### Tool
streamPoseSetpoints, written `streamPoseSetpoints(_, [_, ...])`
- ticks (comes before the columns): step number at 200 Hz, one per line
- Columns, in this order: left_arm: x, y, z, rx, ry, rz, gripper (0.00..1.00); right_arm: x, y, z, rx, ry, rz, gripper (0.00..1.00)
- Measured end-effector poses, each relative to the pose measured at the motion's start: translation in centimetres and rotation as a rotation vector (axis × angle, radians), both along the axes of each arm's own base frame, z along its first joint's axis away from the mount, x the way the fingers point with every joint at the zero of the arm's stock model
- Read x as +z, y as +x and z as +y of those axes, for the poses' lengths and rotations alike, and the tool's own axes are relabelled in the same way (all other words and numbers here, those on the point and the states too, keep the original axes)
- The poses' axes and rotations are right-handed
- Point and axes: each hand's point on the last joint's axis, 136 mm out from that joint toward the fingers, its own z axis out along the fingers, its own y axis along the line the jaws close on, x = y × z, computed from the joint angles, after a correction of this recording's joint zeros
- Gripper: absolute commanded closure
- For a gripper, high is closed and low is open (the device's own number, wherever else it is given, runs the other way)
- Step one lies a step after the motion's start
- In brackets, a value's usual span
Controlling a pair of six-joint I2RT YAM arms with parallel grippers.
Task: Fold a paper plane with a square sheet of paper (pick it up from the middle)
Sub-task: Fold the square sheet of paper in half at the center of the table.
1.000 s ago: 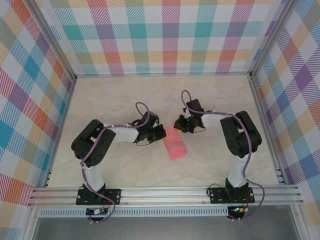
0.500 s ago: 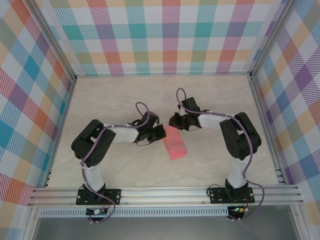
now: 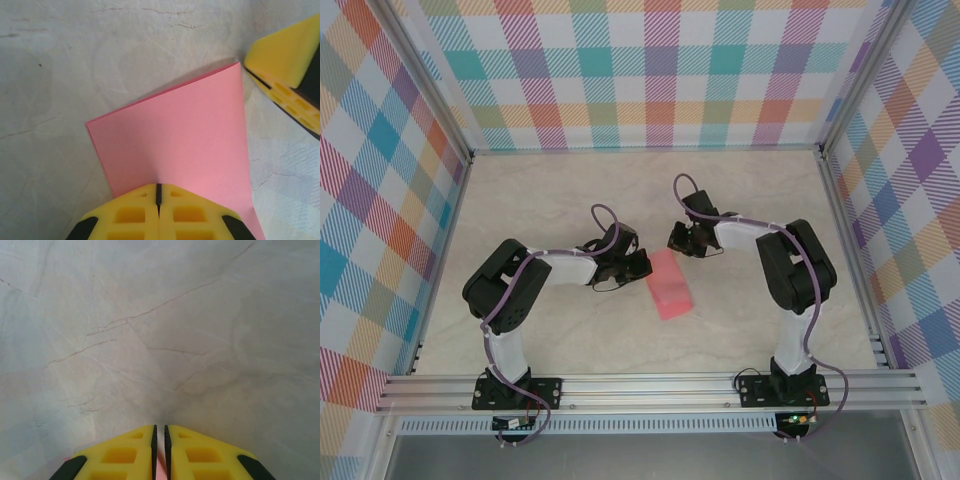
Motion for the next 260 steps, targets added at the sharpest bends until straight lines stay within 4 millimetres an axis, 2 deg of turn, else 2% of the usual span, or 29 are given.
streamPoseSetpoints(23, [0.0,0.0,0.0,0.000,0.000,0.000,0.96,2.2,-0.7,0.1,0.031,0.032,-0.034,0.85])
streamPoseSetpoints(40, [0.0,0.0,0.0,0.000,0.000,0.000,0.96,4.0,-2.1,0.5,0.079,0.087,-0.050,0.85])
streamPoseSetpoints(51, [0.0,0.0,0.0,0.001,0.000,0.000,0.96,4.6,-3.4,0.7,0.114,0.120,-0.044,0.85])
streamPoseSetpoints(66, [0.0,0.0,0.0,0.000,0.000,0.000,0.96,4.3,-5.3,1.0,0.157,0.160,-0.004,0.85])
streamPoseSetpoints(92, [0.0,0.0,0.0,0.001,0.000,0.000,0.96,2.3,-8.6,0.9,0.208,0.184,0.096,0.85])
streamPoseSetpoints(117, [0.0,0.0,0.0,0.001,0.000,0.000,0.96,1.2,-10.5,0.6,0.232,0.189,0.157,0.85])
streamPoseSetpoints(260, [0.0,0.0,0.0,0.005,-0.001,0.002,0.96,0.0,-12.9,-0.1,0.269,0.170,0.239,0.85])
